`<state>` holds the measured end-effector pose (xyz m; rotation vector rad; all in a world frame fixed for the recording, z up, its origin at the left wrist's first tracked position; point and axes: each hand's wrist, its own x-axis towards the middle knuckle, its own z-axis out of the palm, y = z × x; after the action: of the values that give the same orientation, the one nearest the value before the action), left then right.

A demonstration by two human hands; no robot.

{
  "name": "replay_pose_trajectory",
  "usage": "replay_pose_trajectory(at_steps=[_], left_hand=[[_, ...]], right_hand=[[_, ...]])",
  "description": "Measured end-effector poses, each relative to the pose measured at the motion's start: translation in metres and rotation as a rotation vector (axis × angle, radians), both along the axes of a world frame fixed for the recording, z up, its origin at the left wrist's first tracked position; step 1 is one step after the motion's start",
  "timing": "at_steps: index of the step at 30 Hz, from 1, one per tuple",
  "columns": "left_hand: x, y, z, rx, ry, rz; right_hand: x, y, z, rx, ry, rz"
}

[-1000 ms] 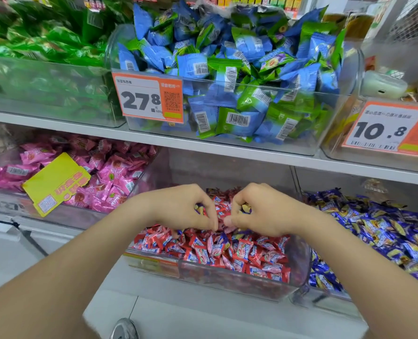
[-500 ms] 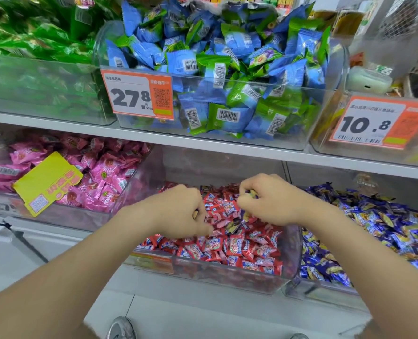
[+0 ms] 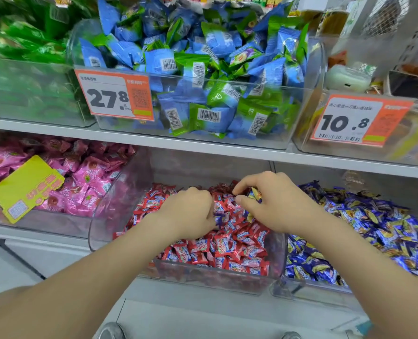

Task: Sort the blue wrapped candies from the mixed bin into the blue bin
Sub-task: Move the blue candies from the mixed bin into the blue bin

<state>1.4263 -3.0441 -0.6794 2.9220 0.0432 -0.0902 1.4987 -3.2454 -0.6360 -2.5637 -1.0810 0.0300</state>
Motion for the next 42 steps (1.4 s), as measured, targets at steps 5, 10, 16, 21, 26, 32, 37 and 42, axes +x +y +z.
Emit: replay_pose_trajectory(at_steps=[5,10,16,21,26,32,37,42], left_hand=[[-0.002,0.008,0.007,-0.059,-0.082,0.163],[-0.004,0.026,0.007,-0.105,-0.166,0.25],[-0.01,0.037,0.009,-0.193,-0.111,0.219],[-0.01,0.017,0.019,-0.652,-0.185,0.322],[-0.011,-0.02,0.029,-1.027,-0.179,0.351],[-0.011,-0.065,0.042,-1.088,-0.136,0.265],[-0.001,-0.112,0.049,-0.766,-0.281,0.073],[0.018,-0.16,0.053,-0.585,-0.369,-0.016]], right_hand=[[-0.011,0.017,-0.006,-0.326,-0.144,0.06],[-0.005,0.046,-0.02,-0.422,-0.054,0.123],[0.005,0.055,-0.022,-0.33,-0.034,0.119],[0.0,0.032,-0.007,-0.046,-0.009,0.021],[-0.02,-0.013,0.01,0.161,0.106,-0.107],[-0.017,-0.084,0.027,0.425,0.397,-0.33],[0.012,-0.141,0.009,0.228,0.381,-0.43],[0.033,-0.183,-0.006,0.06,0.229,-0.455]])
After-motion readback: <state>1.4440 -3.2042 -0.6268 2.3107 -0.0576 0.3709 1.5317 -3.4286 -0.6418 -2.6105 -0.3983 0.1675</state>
